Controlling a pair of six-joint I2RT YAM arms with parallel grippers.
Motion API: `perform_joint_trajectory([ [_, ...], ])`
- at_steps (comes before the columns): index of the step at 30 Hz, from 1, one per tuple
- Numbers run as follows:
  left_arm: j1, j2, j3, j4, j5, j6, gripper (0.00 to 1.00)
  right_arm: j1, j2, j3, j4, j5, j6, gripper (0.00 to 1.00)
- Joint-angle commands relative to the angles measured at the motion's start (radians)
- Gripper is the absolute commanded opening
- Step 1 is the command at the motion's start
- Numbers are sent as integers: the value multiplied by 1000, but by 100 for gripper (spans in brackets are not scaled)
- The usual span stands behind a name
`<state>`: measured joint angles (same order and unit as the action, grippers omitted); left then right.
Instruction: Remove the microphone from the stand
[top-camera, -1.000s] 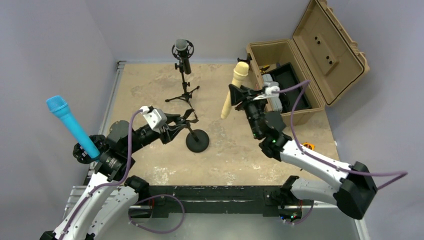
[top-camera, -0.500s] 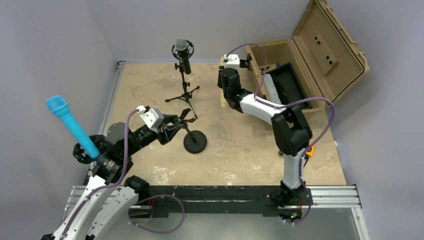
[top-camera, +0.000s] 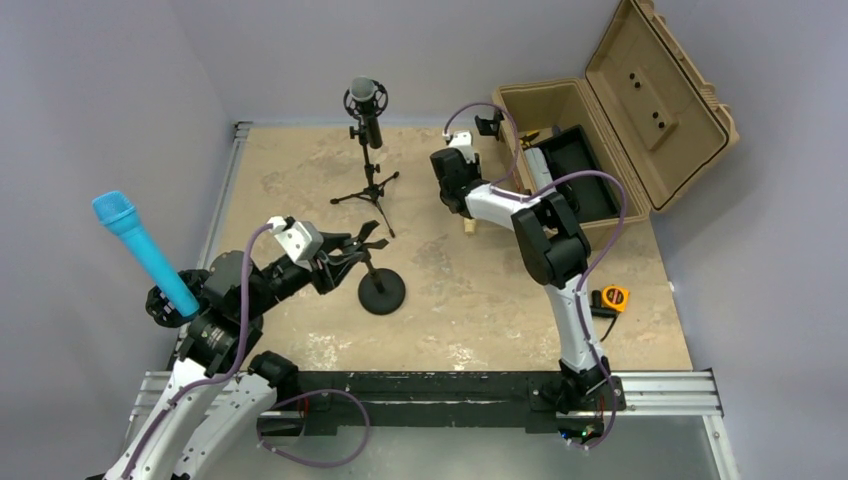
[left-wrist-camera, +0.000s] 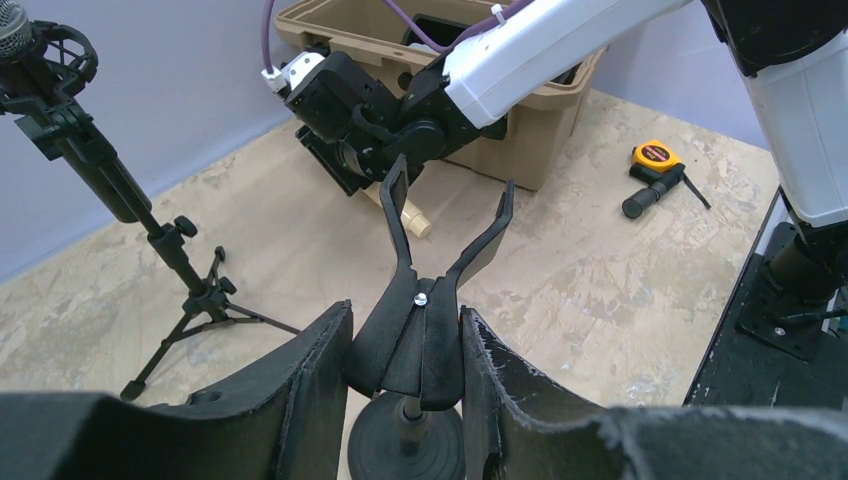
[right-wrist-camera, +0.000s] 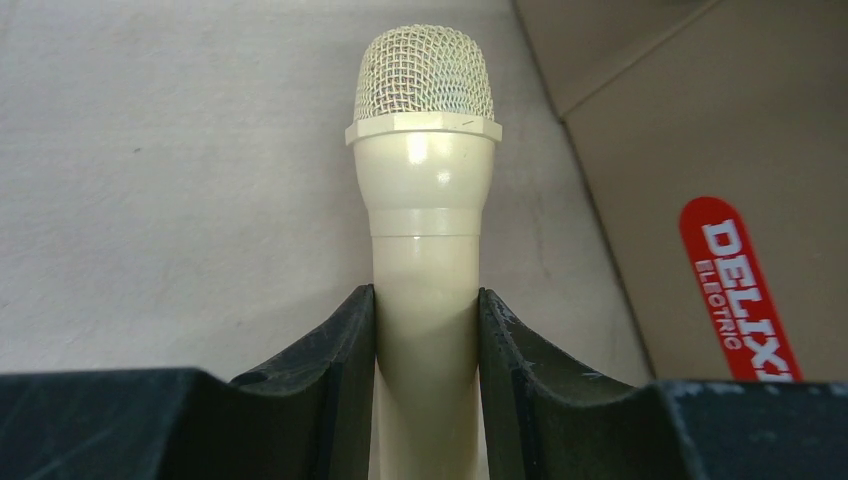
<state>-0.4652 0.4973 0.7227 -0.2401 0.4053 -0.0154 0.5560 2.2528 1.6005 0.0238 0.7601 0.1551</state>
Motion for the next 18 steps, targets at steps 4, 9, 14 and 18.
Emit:
perform_joint_trajectory([
  [4,-6,-11,40,61,-6,-13,0,-23,-3,56,27,103,-46,12],
  [9,-7,-6,40,60,-7,-15,0,-25,-15,53,40,110,-59,28],
  [14,-8,0,40,62,-7,-15,0,-24,-44,28,52,108,-62,50],
  [18,-9,4,41,62,-6,-16,0,-23,-80,-5,63,103,-61,57],
])
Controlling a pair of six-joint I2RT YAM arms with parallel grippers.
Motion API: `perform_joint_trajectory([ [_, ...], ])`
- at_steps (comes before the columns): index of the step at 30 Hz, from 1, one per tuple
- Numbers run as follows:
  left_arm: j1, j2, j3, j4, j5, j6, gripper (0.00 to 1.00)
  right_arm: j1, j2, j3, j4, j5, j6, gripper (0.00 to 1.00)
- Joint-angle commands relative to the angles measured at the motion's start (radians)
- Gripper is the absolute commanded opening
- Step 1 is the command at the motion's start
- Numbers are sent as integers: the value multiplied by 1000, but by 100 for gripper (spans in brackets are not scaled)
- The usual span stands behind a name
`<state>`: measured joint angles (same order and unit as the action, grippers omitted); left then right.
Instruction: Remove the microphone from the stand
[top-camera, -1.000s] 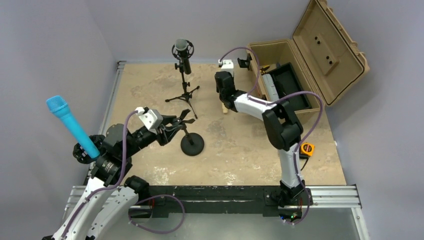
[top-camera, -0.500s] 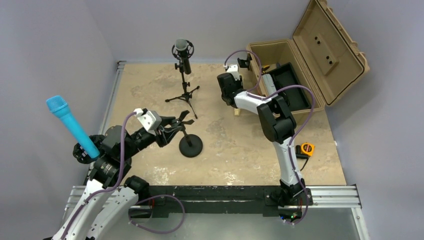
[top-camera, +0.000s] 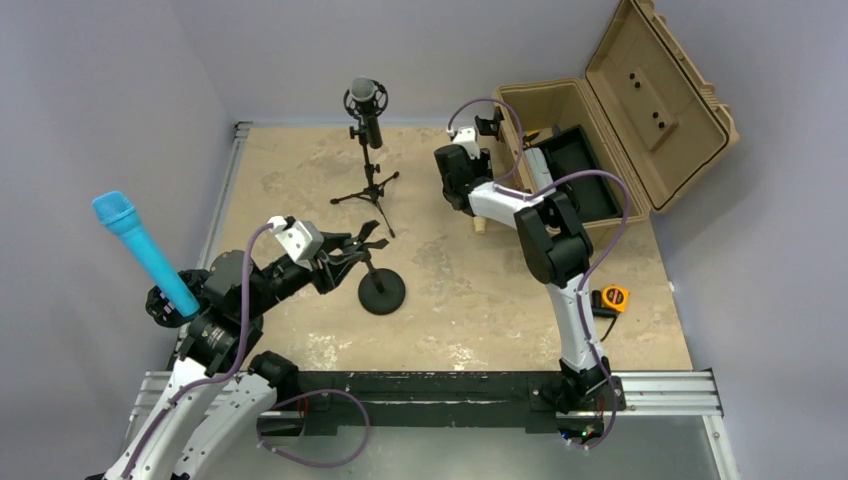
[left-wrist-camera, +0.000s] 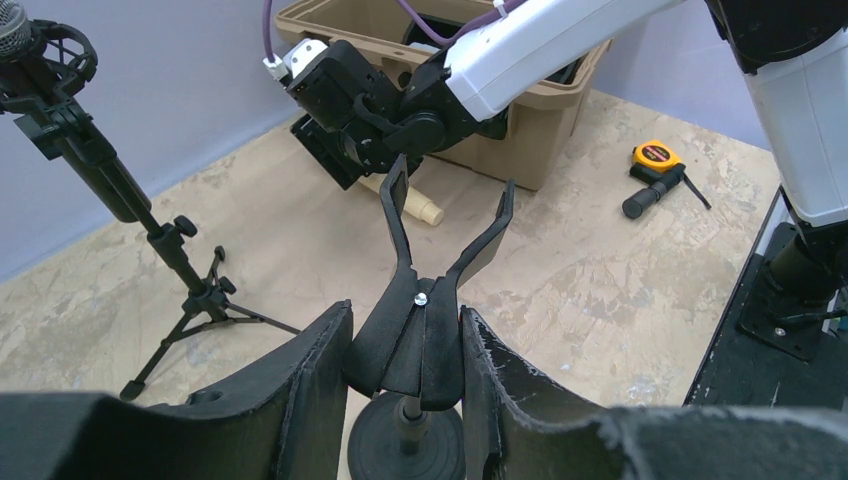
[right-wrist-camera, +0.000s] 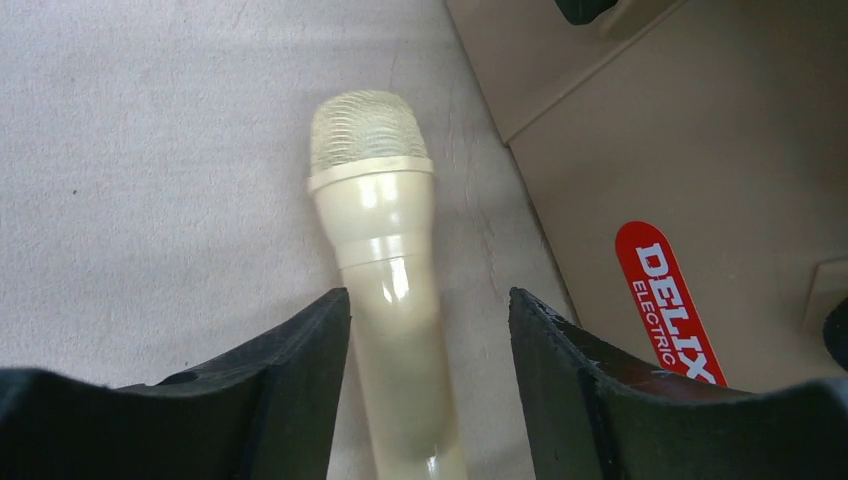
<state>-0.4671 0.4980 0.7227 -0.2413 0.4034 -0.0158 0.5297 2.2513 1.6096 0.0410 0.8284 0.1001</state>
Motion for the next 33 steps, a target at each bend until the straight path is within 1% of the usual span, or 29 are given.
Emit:
perform_joint_trajectory([
  [1,-7,5,40,63,-5,-16,0,4,-86,-19,47,33,-5,58],
  [9,-7,13,40,63,-5,-17,0,34,-148,-83,74,-7,5,58],
  [13,-7,14,41,63,-6,-21,0,63,-204,-115,105,-72,7,58],
  [18,-6,17,40,62,-14,-21,0,107,-315,-181,192,-183,4,58],
  [23,-7,29,46,56,-7,-23,0,108,-502,-304,334,-439,39,60],
  [28,-7,55,53,57,7,-30,0,108,-685,-437,474,-769,73,63],
  [30,-7,55,56,56,25,-33,3,107,-736,-475,519,-857,95,63],
  [33,-7,59,48,66,14,-31,8,108,-793,-503,544,-989,125,64],
])
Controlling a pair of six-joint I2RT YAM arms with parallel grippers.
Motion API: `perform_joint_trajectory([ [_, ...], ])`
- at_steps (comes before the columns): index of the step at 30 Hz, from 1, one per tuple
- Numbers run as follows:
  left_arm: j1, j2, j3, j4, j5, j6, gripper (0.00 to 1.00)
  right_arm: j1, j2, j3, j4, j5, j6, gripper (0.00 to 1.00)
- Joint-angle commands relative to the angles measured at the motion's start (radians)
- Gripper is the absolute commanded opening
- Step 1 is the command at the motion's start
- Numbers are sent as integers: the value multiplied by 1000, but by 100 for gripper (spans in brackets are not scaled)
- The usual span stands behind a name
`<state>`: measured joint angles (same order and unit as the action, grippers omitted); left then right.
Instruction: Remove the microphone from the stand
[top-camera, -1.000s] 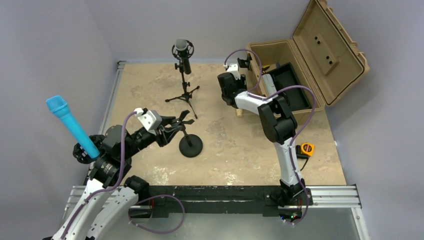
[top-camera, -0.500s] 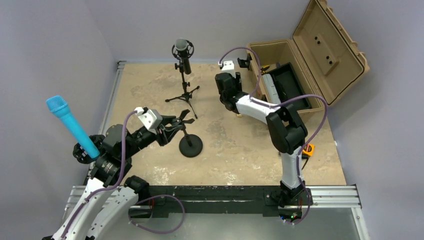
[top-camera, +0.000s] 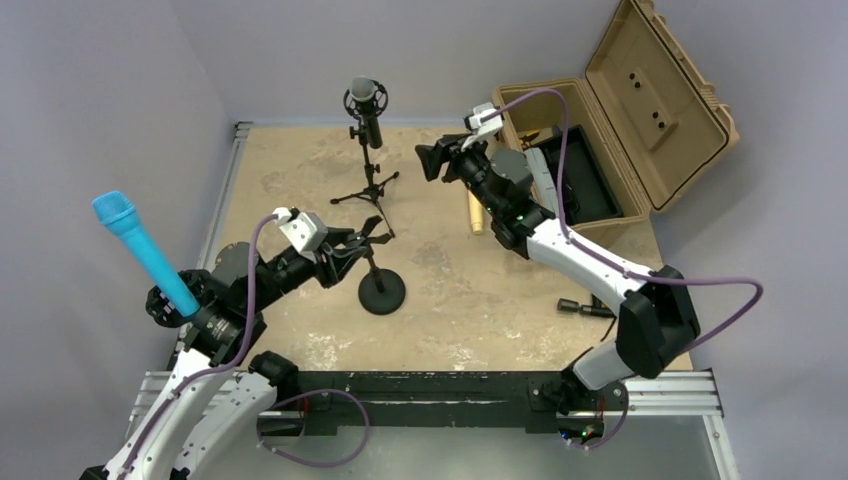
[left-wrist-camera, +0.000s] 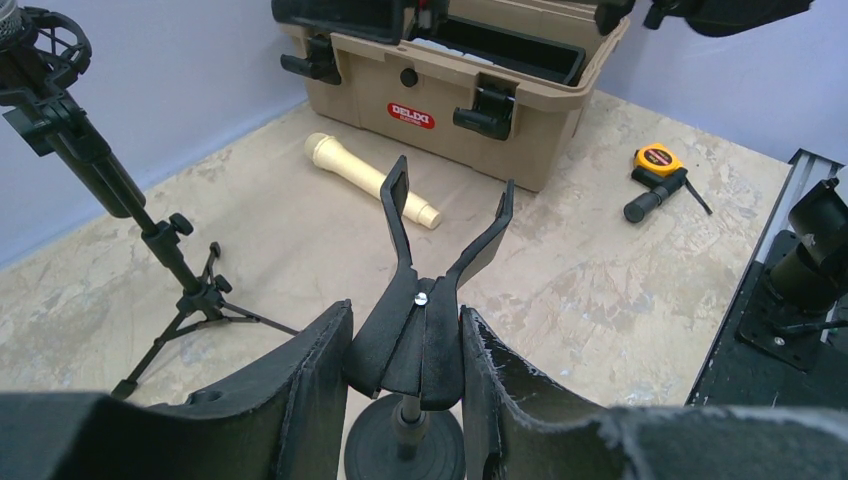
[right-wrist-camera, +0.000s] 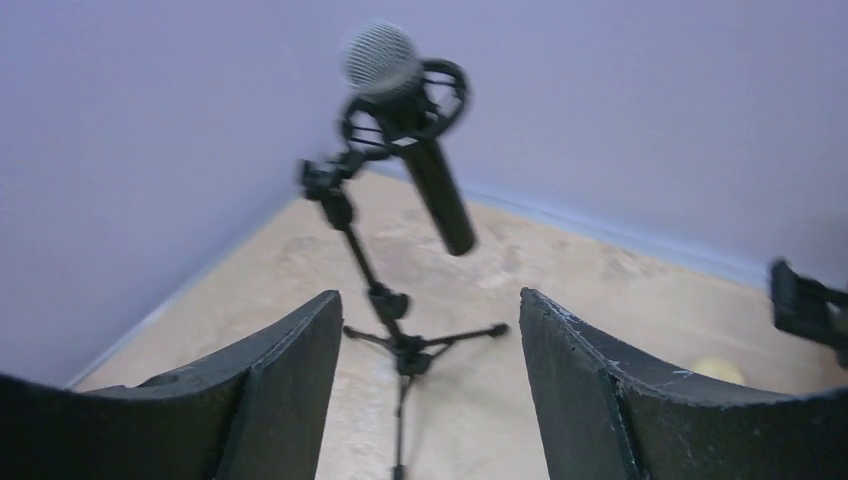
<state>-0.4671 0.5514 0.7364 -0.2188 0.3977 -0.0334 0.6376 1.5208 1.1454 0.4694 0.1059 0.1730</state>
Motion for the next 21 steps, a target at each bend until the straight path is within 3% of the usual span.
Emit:
perform_joint_trajectory([
  [1,-7,8,38,38,18,-14,10,0,-77,-49,132,-322,62,64],
  [4,-7,3,41,34,26,-15,36,0,-118,-88,207,-459,129,67],
  [6,-7,-3,36,37,20,-12,67,-1,-138,-107,228,-471,193,72],
  [8,-7,-14,35,32,15,-5,80,-2,-156,-122,240,-491,230,72],
  [11,-7,-29,25,41,6,-2,88,-2,-169,-136,255,-556,268,72],
  [15,-7,-41,35,32,20,-4,91,0,-161,-146,250,-665,299,73],
  [21,-7,-93,35,20,-59,4,90,18,-167,-269,482,-784,509,73],
])
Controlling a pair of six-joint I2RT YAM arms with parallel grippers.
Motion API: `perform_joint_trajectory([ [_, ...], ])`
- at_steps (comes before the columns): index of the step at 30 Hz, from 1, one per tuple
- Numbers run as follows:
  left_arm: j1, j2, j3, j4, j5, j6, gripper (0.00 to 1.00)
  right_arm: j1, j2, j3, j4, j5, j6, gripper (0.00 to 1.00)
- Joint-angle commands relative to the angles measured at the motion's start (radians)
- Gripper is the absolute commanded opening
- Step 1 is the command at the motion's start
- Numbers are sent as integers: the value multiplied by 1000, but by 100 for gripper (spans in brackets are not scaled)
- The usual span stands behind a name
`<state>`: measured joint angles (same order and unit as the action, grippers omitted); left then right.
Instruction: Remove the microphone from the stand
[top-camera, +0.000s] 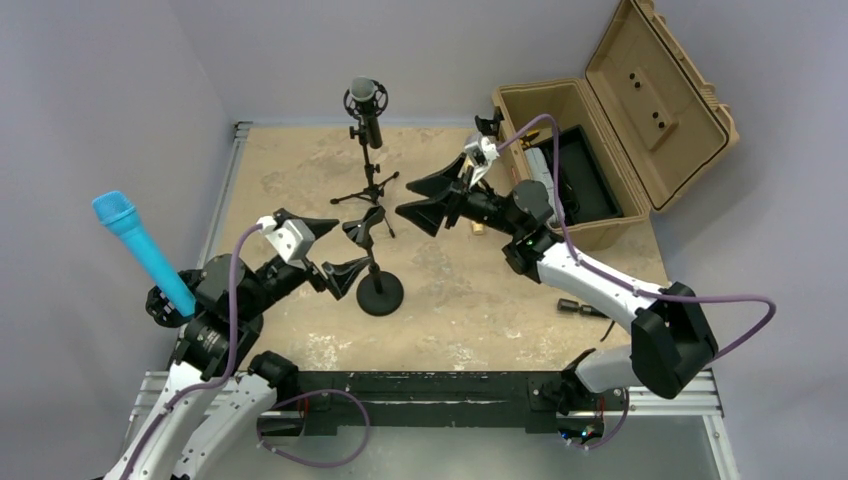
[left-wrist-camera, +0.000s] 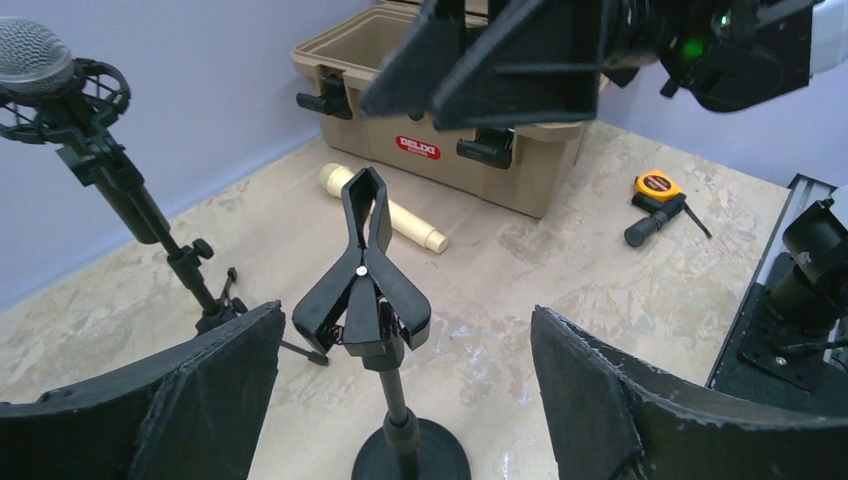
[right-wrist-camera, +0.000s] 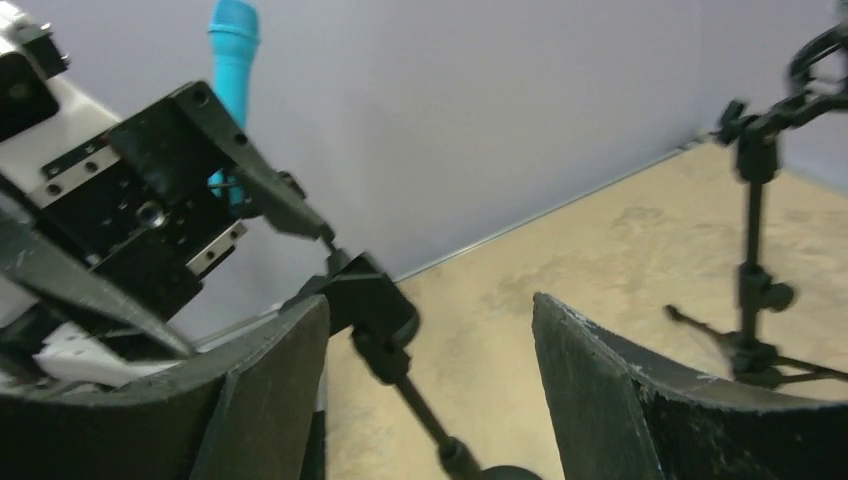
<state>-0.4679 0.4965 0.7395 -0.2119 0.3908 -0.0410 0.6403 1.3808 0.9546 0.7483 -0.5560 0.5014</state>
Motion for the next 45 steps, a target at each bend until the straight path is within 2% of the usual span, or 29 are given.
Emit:
perform_joint_trajectory([
  [1,-6,-46,30,13,-63,17,89,29,-22,-100,252,-125,206,73],
  [6,-6,-82,44,-34,-156,36,87,101,35,-130,409,-101,389,72],
  [11,-5,-99,43,-43,-207,36,86,109,64,-193,576,-57,551,72],
  [21,-6,-93,43,-45,-205,37,86,120,66,-65,208,142,499,78],
  [26,-6,-95,43,-46,-198,36,86,137,65,-52,207,168,503,80],
  [30,-6,-97,45,-48,-199,37,86,159,90,-12,137,198,499,80],
  [36,-5,-94,45,-49,-198,36,86,192,108,0,156,207,517,79],
  [45,-6,-92,45,-51,-192,36,86,205,153,22,131,244,515,66],
])
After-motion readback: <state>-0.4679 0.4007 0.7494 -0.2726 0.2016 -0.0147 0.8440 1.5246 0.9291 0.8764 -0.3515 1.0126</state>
